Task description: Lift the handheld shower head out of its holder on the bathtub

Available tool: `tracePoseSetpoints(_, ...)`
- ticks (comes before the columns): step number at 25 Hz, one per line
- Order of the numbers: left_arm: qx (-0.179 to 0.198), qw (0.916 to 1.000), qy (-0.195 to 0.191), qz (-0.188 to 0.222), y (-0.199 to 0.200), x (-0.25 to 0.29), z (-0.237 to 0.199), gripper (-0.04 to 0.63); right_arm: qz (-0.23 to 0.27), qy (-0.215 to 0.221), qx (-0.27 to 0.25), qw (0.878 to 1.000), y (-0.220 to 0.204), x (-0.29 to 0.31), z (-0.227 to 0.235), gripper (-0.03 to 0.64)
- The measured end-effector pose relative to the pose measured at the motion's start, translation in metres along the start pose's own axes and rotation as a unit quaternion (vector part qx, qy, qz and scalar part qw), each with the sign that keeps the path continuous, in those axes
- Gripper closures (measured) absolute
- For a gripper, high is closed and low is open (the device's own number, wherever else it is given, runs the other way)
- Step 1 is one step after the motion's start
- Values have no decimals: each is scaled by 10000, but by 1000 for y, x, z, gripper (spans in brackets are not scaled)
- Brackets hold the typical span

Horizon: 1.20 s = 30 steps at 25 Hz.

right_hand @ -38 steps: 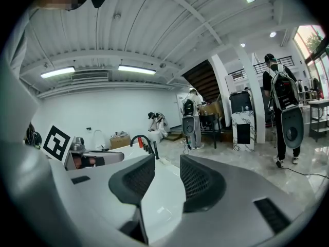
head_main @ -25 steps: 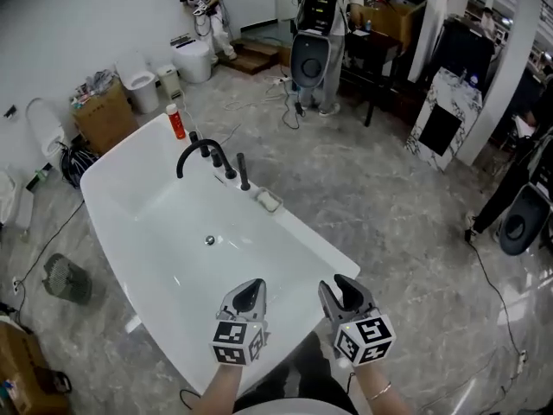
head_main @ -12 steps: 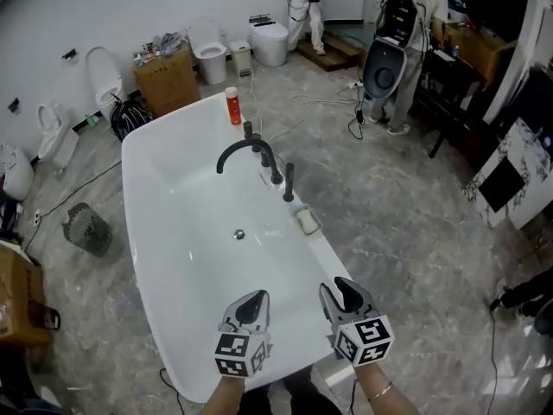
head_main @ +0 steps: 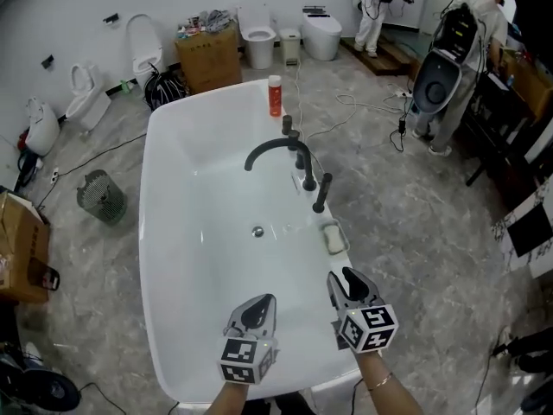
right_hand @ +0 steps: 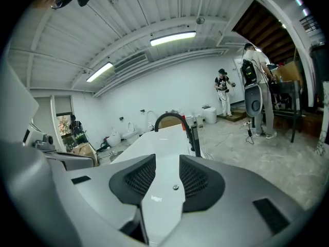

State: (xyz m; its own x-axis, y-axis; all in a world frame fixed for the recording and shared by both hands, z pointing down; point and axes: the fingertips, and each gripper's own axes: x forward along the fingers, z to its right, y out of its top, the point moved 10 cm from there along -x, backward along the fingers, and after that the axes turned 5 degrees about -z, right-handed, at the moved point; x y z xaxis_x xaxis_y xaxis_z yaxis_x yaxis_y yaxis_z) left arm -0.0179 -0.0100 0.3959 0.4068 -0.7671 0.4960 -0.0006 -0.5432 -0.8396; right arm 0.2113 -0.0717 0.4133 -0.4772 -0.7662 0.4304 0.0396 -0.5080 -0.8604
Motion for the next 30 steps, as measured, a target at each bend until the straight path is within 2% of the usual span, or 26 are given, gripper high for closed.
tracePoseSetpoints(9, 75, 9996, 258, 63, -4, 67, -43, 575, -121, 9, -337, 9994, 0, 123, 48, 476)
tracePoseSetpoints(15, -236, 9991, 333, 126, -17, 112, -70, 575, -192, -296, -554, 9978, 0, 196, 79, 479)
tracePoseSetpoints(23, -350, 9990, 269, 95, -34, 148, -87, 575, -455, -689, -770, 9936, -7, 269, 112, 477)
tracePoseSetpoints(30, -477, 9984, 279, 76, -47, 167, -98, 575, -564, -831, -859, 9912, -17, 312, 127, 460)
